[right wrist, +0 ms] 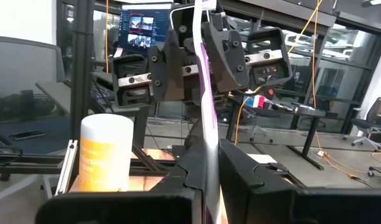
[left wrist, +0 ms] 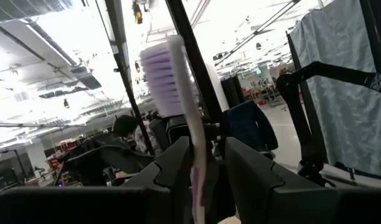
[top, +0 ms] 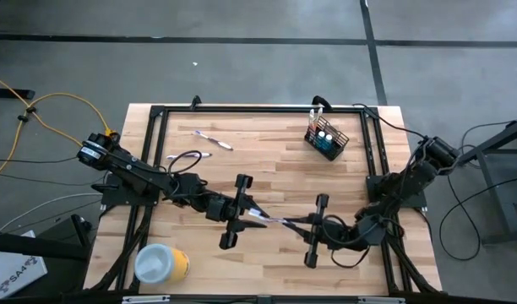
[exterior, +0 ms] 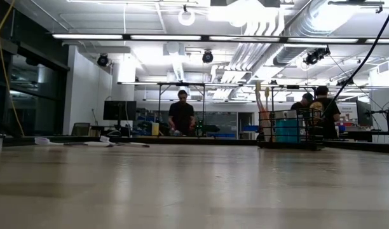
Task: Pick & Place toothbrushing station
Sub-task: Put the bottom right purple toothbrush into the right of the black mesh organizer
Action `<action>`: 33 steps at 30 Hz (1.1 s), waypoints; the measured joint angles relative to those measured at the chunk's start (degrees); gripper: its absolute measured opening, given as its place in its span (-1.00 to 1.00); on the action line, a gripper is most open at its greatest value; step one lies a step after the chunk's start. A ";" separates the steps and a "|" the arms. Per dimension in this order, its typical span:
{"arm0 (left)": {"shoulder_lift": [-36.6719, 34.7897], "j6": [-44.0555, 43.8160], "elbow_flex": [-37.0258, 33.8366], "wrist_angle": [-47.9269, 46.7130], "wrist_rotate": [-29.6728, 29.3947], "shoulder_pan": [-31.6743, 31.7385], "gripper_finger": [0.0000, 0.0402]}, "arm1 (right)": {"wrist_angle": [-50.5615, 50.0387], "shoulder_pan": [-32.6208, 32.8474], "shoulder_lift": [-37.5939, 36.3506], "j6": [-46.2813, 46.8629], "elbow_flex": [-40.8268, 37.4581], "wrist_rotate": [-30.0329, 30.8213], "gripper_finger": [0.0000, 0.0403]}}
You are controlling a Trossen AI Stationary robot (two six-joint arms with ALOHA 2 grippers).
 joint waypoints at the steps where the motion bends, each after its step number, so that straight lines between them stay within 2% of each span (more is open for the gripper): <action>1: -0.01 0.00 0.00 -0.01 0.01 0.00 -0.50 | 0.00 -0.17 0.00 -0.01 -0.02 -0.03 -0.92; 16: -0.01 -0.13 0.00 0.46 0.15 0.00 -0.50 | 3.24 -0.59 0.00 -2.92 -0.01 -2.02 -0.92; 33: 0.00 -0.09 0.00 1.52 -0.05 0.00 -0.50 | 6.00 -5.99 0.02 -3.90 -0.02 -12.48 -0.92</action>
